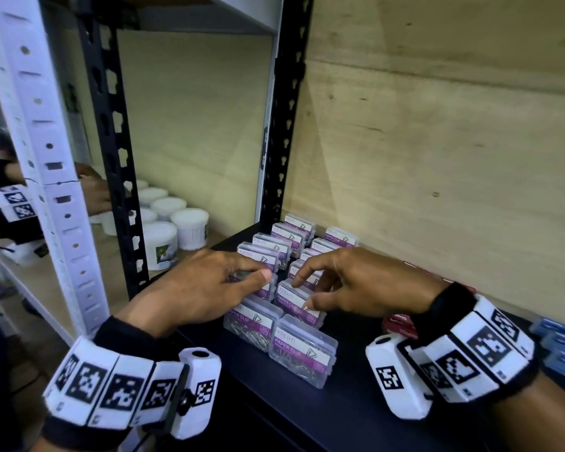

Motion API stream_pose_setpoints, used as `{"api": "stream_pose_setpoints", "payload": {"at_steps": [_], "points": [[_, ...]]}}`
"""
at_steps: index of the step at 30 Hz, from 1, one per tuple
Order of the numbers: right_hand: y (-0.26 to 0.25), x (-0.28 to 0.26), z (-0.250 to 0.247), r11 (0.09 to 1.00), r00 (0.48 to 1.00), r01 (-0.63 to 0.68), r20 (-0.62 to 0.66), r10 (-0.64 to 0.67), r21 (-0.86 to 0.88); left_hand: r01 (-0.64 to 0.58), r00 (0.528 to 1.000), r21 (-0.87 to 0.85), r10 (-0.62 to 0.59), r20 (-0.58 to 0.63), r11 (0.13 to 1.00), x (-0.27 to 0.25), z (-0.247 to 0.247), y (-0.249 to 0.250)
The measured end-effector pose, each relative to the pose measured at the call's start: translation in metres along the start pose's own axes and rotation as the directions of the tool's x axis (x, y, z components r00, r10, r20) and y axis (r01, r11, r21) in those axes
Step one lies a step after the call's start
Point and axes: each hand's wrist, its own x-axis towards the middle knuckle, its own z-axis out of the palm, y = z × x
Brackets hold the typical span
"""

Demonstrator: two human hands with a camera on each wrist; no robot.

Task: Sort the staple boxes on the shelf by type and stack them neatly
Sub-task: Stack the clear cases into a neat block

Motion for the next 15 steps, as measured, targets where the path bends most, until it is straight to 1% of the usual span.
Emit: {"api": "stream_pose_setpoints", "payload": {"at_steps": [6,13,15], "points": [[0.003,-0.010,-0.001,0.999,0.999,0.011,0.043,-0.012,0.039,-0.040,0.998,-0.023,0.041,0.049,0.999,-0.001,0.001,0.000],[0.002,-0.020,-0.002,0.998,0.995,0.004,0.097,-0.009,0.057,-0.088,0.995,-0.023,0.089,0.041,0.996,-0.004,0.002,0.003],[0.002,-0.022,-0.002,0.998,0.994,0.005,0.104,-0.011,0.061,-0.089,0.994,-0.010,0.089,0.059,0.996,-0.005,0.002,0.003]]}}
